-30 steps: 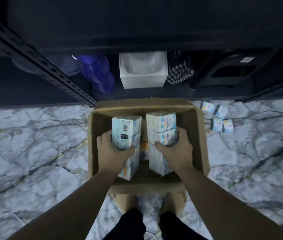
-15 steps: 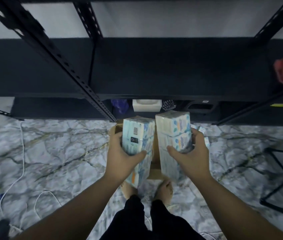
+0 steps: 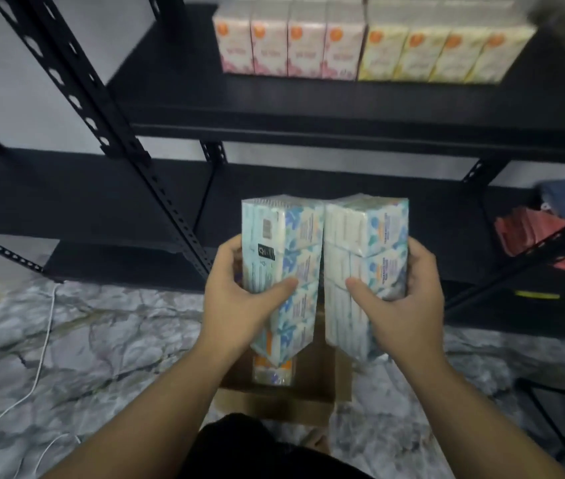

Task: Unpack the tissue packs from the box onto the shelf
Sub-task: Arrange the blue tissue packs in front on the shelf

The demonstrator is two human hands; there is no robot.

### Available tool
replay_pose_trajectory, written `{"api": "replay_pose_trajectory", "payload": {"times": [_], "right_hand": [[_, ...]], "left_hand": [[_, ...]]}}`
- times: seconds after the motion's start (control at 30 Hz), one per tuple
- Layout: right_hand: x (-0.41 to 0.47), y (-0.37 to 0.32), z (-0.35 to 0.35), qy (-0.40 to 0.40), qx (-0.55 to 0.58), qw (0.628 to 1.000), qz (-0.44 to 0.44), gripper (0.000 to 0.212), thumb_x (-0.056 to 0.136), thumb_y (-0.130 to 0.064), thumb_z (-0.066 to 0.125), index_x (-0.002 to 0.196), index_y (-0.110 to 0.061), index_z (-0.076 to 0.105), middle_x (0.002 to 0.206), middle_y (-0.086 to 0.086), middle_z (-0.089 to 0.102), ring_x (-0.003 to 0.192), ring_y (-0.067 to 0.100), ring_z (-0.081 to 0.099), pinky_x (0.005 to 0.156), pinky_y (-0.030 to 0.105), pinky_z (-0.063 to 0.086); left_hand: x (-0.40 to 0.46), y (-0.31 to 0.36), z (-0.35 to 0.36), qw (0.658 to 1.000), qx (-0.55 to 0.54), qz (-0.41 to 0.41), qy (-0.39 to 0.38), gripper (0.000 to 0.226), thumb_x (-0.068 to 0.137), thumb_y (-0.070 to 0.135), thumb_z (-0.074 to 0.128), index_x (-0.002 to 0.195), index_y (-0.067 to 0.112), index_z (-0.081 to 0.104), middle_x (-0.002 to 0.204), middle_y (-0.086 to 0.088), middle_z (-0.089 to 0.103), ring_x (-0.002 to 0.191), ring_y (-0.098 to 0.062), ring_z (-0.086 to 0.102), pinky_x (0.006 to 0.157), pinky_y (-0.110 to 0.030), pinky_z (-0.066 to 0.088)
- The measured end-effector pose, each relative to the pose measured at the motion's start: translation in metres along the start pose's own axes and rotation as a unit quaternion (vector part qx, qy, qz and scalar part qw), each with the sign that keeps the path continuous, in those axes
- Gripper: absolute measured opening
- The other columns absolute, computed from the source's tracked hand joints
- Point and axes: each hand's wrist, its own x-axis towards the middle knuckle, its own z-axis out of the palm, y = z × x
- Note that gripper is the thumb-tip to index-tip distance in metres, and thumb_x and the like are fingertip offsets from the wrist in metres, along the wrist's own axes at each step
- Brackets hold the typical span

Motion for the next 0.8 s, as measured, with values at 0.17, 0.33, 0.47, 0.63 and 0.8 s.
{"api": "replay_pose_trajectory", "payload": {"times": [0.17,0.33,0.47,0.63,0.8], "right_hand": [[0.043,-0.056,0.003,0.016,0.037,0.998,-0.058,0.085,0.076,-0.017,0.090,0.149,-0.026,0.048,0.130,-0.025,0.063,0.118,-0.004,0.063,0.092,0.015,0.054],[0.078,-0.099,0.008,0.032,0.050,0.994,-0.094,0.090,0.077,-0.017,0.090,0.154,-0.025,0.043,0.134,-0.023,0.062,0.120,-0.004,0.062,0.097,0.019,0.054],[0.104,-0.124,0.010,0.054,0.035,0.991,-0.120,0.094,0.076,-0.017,0.091,0.154,-0.030,0.042,0.130,-0.029,0.062,0.119,-0.005,0.063,0.097,0.023,0.055],[0.141,-0.153,0.000,0.047,-0.034,0.987,-0.147,0.097,0.070,-0.023,0.093,0.153,-0.038,0.044,0.126,-0.042,0.057,0.117,-0.009,0.061,0.098,0.025,0.052],[0.177,-0.177,-0.014,0.023,-0.134,0.978,-0.156,0.093,0.070,-0.030,0.093,0.150,-0.042,0.047,0.129,-0.031,0.059,0.109,-0.016,0.059,0.086,0.001,0.044]], "left_hand": [[0.042,0.060,-0.005,0.998,-0.026,0.053,0.004,0.077,0.072,0.018,0.095,0.131,0.024,0.047,0.112,0.012,0.069,0.106,-0.008,0.071,0.083,-0.033,0.062],[0.085,0.105,-0.015,0.993,-0.047,0.109,-0.016,0.072,0.065,0.038,0.092,0.124,0.025,0.052,0.116,0.008,0.071,0.109,-0.012,0.072,0.086,-0.039,0.062],[0.120,0.130,-0.024,0.987,-0.040,0.150,-0.037,0.071,0.066,0.037,0.092,0.125,0.029,0.054,0.118,0.007,0.070,0.110,-0.016,0.071,0.091,-0.046,0.060],[0.166,0.165,-0.040,0.981,0.000,0.183,-0.061,0.069,0.065,0.032,0.093,0.125,0.033,0.057,0.119,0.011,0.070,0.110,-0.012,0.070,0.091,-0.046,0.061],[0.212,0.195,-0.052,0.970,0.097,0.206,-0.091,0.068,0.070,0.034,0.093,0.129,0.040,0.061,0.119,0.017,0.069,0.104,-0.004,0.070,0.085,-0.039,0.062]]}}
